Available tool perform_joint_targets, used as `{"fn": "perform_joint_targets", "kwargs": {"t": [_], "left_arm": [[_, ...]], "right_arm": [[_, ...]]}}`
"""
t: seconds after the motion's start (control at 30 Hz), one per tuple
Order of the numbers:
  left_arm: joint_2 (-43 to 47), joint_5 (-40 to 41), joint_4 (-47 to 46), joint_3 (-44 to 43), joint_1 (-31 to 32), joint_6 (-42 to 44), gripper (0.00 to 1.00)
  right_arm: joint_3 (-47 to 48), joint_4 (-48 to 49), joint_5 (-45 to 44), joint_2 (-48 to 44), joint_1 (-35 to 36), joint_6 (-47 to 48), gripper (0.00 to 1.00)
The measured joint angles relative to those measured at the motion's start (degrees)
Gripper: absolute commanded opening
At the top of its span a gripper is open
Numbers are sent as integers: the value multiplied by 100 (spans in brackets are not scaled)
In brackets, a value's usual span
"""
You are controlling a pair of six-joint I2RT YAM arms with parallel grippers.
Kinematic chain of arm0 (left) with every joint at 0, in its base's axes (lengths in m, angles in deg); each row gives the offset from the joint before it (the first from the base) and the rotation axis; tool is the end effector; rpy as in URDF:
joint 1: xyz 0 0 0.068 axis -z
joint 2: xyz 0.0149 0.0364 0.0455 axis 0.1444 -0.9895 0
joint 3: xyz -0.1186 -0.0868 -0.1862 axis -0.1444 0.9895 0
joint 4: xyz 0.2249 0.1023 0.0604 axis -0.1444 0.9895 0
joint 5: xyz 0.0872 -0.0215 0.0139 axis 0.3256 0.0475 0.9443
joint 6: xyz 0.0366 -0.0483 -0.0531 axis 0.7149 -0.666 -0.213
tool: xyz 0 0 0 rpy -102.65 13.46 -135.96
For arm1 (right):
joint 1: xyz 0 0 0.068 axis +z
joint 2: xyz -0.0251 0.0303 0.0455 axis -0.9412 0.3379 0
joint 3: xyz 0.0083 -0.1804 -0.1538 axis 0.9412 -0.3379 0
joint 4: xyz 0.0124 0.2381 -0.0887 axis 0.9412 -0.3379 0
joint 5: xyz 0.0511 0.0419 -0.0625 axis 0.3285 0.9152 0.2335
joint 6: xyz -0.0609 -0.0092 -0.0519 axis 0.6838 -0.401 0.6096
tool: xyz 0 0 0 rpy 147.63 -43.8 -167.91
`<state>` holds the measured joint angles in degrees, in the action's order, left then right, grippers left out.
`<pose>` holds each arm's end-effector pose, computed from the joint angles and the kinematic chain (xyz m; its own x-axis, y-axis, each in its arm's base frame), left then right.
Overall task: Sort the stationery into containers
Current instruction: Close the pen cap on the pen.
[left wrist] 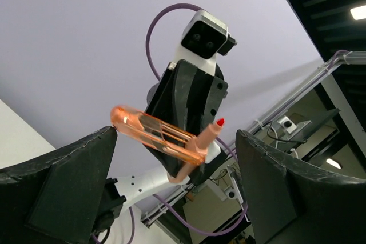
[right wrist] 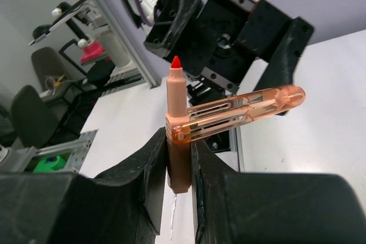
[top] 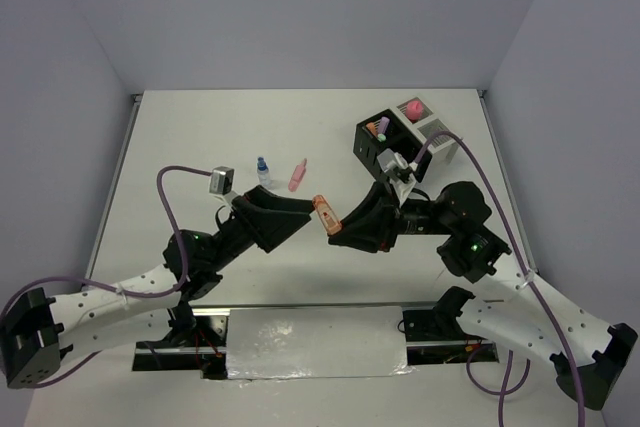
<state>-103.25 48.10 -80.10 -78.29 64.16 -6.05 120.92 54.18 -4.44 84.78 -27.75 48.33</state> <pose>0.1250 -0.1877 0.3215 -0.6486 -0.6878 -0.3260 0.6268 -0.2397 -0.7414 0.1181 0.1769 0.3579 -0.3335 0.1540 -0.9301 -0.9427 -0.0559 0.3288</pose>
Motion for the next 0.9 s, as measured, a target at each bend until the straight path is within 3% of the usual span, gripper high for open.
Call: {"fn": "perform_joint_targets", "kwargs": {"t": [0.27,0.43,0.53,0.7,0.9], "left_arm": [[-656,-208,-455,-37,-184,-166,97],[-699,-284,-662,-39,-249,-214,91],[-671,-284,-691,-44,-278,-201,83],[-623,-365,-715,-74,-334,-216,78],[-614,-476,-669,-90,-361,-313,58]], "right_arm": [[-186,284,256,-24,0,-98,0],[-243,284,332,-7,0,-28,0],[-457,308,407,46,0,22,0],[-730,179,374,103,0,111,0],[-728,129,295,120,0,260,0]]}}
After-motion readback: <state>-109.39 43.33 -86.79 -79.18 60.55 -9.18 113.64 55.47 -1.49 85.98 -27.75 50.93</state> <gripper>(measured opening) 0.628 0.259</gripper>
